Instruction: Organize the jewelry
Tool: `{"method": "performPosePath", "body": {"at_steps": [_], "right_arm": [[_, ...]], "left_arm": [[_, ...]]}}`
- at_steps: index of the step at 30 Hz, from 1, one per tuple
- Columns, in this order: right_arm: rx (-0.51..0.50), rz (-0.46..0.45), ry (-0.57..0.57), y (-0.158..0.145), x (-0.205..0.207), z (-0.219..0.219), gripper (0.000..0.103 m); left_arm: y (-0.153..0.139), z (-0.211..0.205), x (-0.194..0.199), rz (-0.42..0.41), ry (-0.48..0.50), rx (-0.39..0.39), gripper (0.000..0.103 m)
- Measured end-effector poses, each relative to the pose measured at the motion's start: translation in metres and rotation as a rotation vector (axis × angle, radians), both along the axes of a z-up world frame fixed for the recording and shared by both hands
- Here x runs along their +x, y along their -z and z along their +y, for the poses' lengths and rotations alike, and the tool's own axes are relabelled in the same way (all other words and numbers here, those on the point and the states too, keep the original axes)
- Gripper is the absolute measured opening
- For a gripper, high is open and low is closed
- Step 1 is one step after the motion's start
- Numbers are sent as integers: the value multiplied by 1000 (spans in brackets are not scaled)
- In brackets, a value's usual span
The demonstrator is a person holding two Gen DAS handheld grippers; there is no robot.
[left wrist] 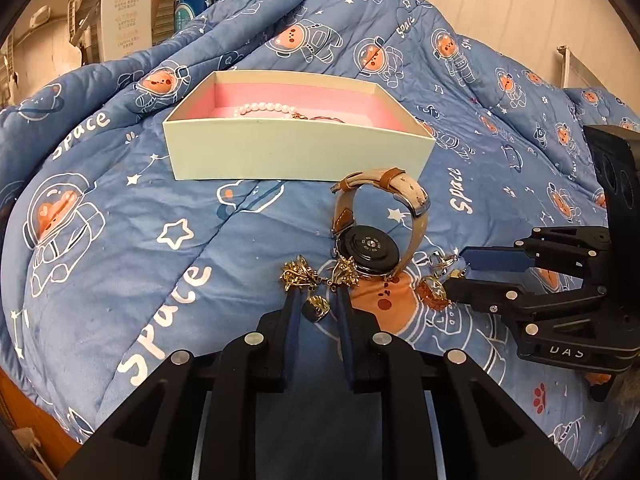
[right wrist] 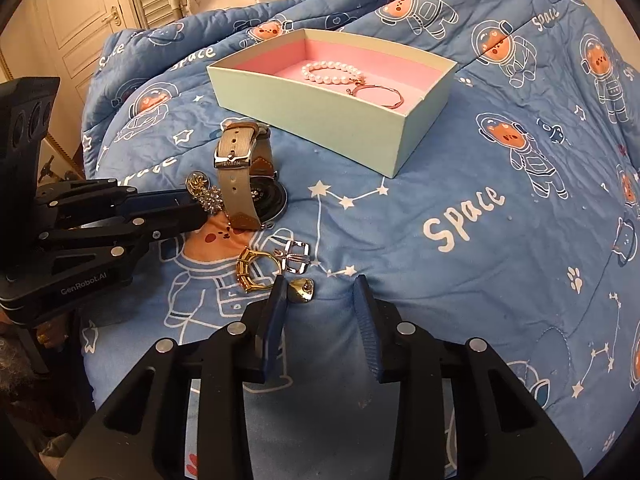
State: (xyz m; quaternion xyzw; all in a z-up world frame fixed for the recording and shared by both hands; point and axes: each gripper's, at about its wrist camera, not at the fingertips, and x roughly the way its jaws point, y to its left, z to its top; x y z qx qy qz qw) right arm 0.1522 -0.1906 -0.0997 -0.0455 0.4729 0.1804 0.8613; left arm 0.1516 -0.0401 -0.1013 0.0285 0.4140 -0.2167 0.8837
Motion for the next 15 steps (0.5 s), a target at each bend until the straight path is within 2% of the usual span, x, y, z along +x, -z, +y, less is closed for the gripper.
{"method": "performPosePath", "body": {"at_steps": [15], "right_arm": [[6, -11, 15, -1, -3, -3, 17]], "left_arm": [[0, 9, -10, 19, -20, -41, 14]]}}
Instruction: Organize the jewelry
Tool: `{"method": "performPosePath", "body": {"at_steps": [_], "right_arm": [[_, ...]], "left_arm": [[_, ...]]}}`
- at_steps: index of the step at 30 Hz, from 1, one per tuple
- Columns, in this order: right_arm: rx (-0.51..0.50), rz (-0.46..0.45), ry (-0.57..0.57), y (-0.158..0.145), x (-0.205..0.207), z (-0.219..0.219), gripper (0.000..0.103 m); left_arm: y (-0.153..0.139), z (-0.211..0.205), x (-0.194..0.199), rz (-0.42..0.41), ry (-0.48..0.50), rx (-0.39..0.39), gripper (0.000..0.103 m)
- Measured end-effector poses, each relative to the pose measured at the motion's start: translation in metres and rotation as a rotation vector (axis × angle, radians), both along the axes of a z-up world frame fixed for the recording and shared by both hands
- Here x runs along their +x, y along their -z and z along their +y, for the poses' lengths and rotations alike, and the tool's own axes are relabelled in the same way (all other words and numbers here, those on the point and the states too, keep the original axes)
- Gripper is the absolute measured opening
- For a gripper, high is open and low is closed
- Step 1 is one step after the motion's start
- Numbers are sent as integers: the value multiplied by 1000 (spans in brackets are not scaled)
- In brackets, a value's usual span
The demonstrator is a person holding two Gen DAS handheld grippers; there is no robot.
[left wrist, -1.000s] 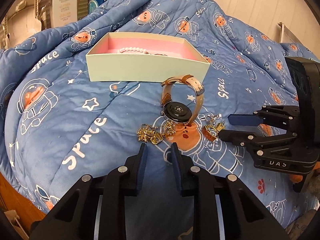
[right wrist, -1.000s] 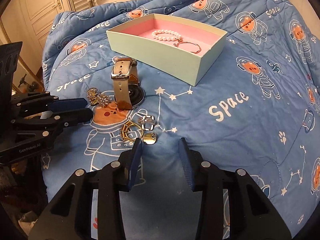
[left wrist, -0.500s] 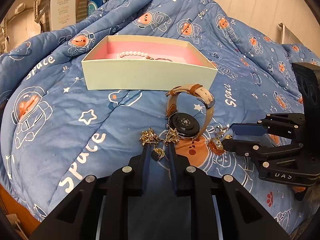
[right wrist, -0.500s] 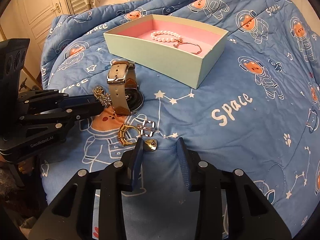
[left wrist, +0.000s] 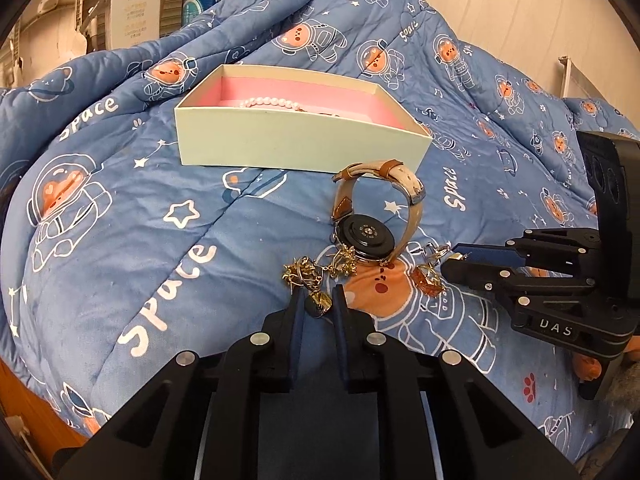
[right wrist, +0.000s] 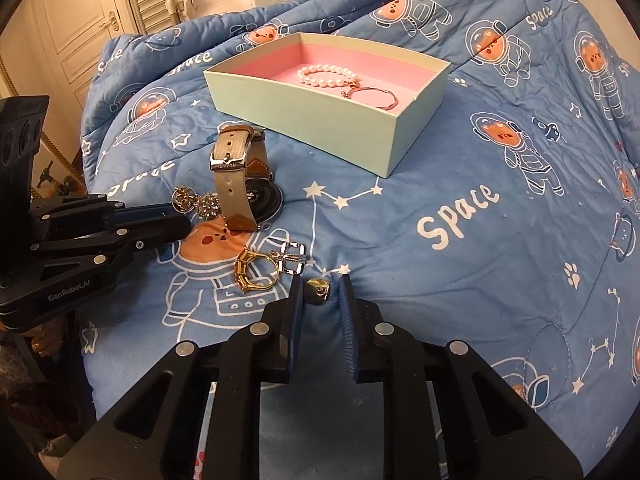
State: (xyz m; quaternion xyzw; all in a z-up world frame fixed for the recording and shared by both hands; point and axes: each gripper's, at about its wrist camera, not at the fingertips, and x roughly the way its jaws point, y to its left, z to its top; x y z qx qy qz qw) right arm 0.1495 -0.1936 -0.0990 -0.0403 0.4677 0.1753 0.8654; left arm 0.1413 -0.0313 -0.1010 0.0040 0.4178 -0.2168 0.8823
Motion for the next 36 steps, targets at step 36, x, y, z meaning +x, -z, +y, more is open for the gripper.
{"method": "performPosePath", "body": {"at_steps": [36], "right_arm": [[122, -16, -18, -54, -4, -6, 14]], "left_arm": [[-39, 17, -15, -17, -9, -64, 14]]}}
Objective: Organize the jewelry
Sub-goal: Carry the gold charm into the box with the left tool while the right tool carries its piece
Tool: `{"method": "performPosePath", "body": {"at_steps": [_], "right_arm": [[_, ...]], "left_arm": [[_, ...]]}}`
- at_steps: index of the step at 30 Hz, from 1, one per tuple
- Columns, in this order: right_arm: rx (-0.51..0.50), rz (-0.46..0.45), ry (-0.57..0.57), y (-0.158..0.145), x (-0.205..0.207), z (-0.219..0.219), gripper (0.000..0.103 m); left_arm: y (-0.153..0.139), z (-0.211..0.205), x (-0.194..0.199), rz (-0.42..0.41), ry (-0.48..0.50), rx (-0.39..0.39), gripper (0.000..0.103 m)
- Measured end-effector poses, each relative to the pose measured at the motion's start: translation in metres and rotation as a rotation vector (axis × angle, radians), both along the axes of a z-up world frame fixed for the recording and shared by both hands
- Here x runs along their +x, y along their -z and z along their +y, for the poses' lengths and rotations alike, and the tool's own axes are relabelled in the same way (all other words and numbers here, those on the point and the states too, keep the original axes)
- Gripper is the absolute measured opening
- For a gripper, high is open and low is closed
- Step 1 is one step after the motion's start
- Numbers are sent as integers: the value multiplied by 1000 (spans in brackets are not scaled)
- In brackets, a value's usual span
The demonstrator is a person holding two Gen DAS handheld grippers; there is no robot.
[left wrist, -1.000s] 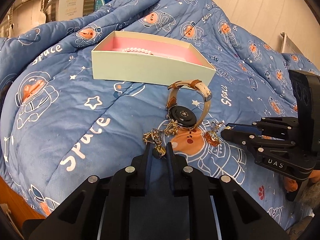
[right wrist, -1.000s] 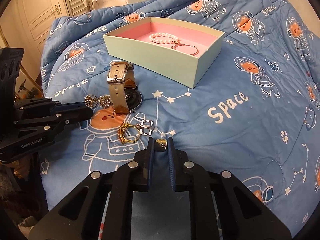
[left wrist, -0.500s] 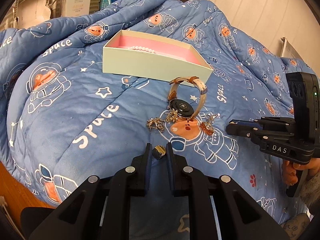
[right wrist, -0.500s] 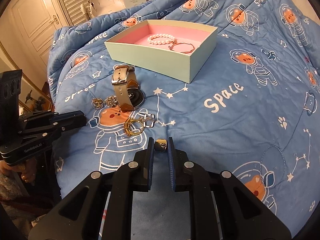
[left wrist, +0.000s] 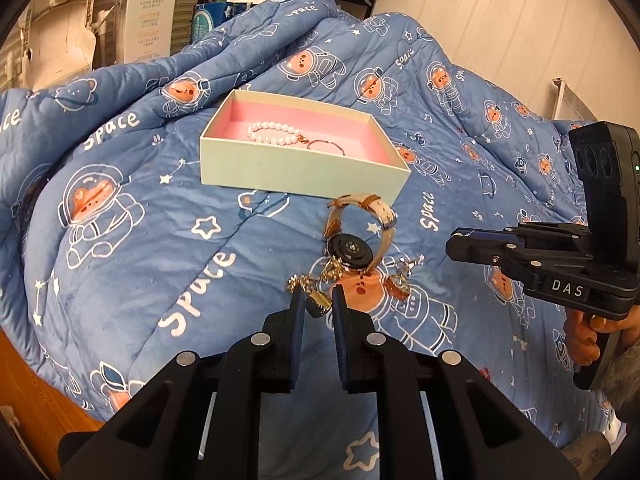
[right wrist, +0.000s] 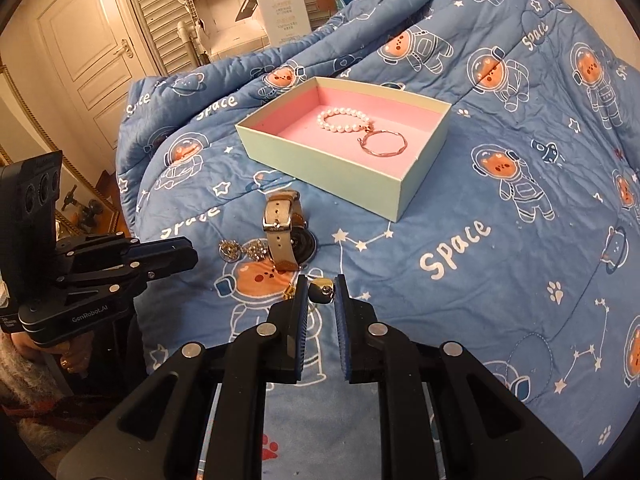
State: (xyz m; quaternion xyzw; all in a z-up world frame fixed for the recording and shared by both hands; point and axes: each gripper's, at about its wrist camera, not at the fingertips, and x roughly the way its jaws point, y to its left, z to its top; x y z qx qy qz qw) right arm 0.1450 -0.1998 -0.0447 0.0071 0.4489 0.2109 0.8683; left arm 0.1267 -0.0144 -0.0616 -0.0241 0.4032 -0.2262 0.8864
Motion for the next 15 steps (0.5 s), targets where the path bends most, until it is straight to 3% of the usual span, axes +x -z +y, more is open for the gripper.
{"method": "performPosePath", "body": {"at_steps": [15], "right_arm": [[-44, -83, -68, -35, 55, 14, 14]], "left_arm": [[-42, -2, 73, -31, 2, 0, 14]]}}
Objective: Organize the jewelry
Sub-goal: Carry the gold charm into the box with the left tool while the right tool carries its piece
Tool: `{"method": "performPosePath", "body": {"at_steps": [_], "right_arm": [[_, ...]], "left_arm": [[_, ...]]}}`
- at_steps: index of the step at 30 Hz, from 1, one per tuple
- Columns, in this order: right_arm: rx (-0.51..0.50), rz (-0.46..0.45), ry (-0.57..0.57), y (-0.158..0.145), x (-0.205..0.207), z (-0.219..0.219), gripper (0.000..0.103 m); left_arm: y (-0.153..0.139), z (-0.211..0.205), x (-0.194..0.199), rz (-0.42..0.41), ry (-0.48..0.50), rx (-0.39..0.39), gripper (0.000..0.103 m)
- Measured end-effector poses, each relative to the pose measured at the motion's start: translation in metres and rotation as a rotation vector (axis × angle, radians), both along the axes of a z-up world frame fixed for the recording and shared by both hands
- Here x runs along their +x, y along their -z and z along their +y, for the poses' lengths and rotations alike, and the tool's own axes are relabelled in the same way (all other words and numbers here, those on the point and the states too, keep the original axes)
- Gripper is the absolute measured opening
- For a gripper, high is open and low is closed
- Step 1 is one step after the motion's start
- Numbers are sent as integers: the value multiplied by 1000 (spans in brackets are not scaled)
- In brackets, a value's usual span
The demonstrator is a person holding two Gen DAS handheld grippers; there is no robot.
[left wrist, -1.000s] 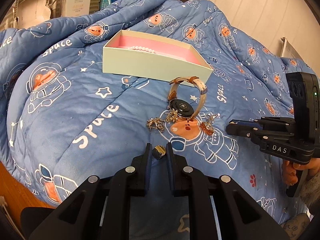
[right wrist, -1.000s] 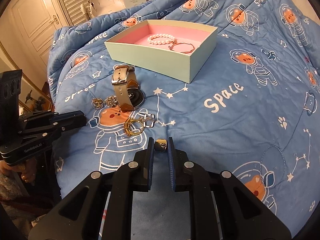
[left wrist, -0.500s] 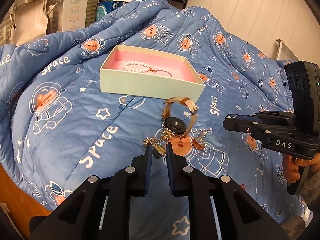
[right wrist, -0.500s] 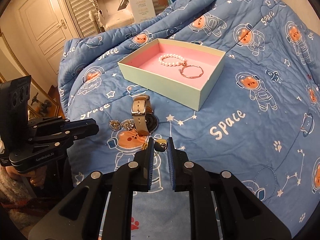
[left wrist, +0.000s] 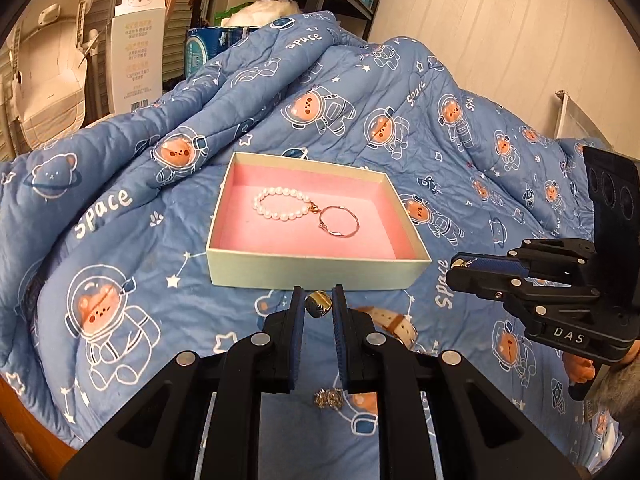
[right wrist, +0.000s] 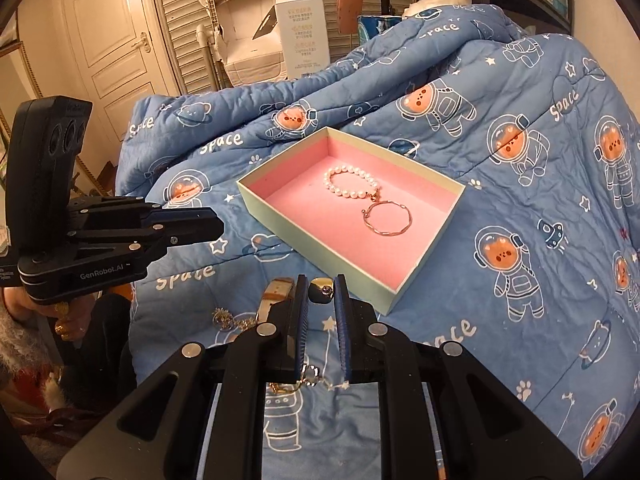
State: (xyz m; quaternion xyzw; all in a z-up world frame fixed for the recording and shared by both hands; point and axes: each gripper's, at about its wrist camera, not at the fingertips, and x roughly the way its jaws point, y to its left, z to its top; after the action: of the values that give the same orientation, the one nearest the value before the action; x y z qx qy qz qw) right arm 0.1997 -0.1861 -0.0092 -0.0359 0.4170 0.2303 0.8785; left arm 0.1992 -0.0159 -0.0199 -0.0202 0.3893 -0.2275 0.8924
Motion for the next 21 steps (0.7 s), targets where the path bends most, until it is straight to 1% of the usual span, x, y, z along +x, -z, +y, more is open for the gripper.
{"method": "performPosePath", "body": {"at_steps": [3, 6, 8, 12, 17, 21], "right_arm": [[7, 8, 6, -2, 17, 0, 14], [5, 16, 14, -2, 37, 2, 14], [-13, 17, 16, 0, 51, 5, 14], [-57, 39, 19, 11, 79, 11, 14], [-107, 78, 25, 30, 107, 17, 14], [-117, 115, 31, 39, 126, 19, 14]], "left_arm": [[-1, -1, 17, 19, -3, -4, 14], [-2, -6, 36, 28, -6, 15, 14], [-2, -10, 49, 37, -6, 26, 14], [1, -18, 82, 49, -9, 79, 14], [8, -23, 125, 132, -36, 58, 14], [13, -37, 143, 137, -28, 116, 14]]}}
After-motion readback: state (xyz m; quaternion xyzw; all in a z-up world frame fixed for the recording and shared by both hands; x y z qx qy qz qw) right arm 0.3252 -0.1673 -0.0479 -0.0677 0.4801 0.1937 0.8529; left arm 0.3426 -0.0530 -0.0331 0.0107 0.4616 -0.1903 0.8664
